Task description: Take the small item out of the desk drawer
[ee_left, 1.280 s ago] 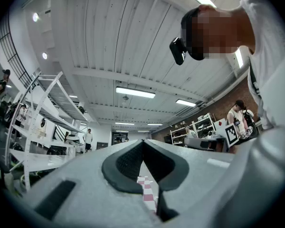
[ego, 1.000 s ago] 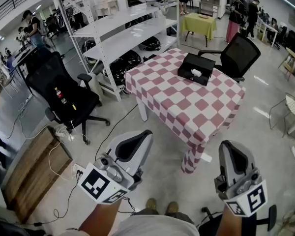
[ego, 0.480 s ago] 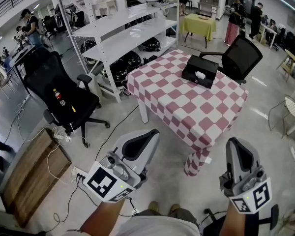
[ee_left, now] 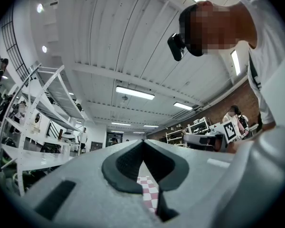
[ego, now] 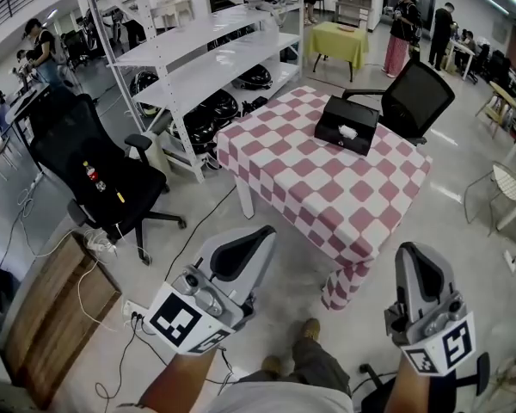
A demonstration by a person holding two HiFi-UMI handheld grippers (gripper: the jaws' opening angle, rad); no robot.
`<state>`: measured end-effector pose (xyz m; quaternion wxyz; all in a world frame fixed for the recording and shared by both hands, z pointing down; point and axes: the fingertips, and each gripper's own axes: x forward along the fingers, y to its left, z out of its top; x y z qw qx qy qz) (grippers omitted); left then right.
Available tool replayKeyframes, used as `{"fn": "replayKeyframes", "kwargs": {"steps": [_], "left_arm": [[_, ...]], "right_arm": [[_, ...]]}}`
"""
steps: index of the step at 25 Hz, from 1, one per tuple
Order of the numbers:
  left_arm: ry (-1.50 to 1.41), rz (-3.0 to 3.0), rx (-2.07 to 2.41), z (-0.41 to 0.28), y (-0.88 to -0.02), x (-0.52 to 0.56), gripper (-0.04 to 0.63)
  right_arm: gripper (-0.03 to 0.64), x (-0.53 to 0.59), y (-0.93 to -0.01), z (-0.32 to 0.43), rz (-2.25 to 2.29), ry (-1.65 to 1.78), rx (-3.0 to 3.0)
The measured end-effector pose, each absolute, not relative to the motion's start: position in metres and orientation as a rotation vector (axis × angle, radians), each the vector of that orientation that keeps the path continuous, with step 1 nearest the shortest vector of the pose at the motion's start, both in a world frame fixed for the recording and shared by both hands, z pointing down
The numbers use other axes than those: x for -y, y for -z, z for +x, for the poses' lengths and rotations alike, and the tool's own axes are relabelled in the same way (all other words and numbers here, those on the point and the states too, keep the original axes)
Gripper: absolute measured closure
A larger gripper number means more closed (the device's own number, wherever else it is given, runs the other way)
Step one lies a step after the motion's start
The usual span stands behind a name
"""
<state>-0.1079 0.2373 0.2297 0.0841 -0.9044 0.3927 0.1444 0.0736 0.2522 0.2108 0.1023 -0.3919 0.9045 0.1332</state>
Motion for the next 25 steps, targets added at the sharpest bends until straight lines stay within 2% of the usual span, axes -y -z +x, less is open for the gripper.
{"fn": "replayKeyframes", "kwargs": {"steps": [8,25], "left_arm": [[-0.411,-2.687,-1.179,-0.104,-0.230,-0.186,0.581],[-0.351,-2.644,-1.245,-0.048,-0.225,0.005,0.581]], "right_arm": [[0.606,-0.198,-0.211,0.081,-1.138,-0.404,-2.659],[0.606,0.005,-0.216,0.137,-1.057,-0.412,-2.729]]}}
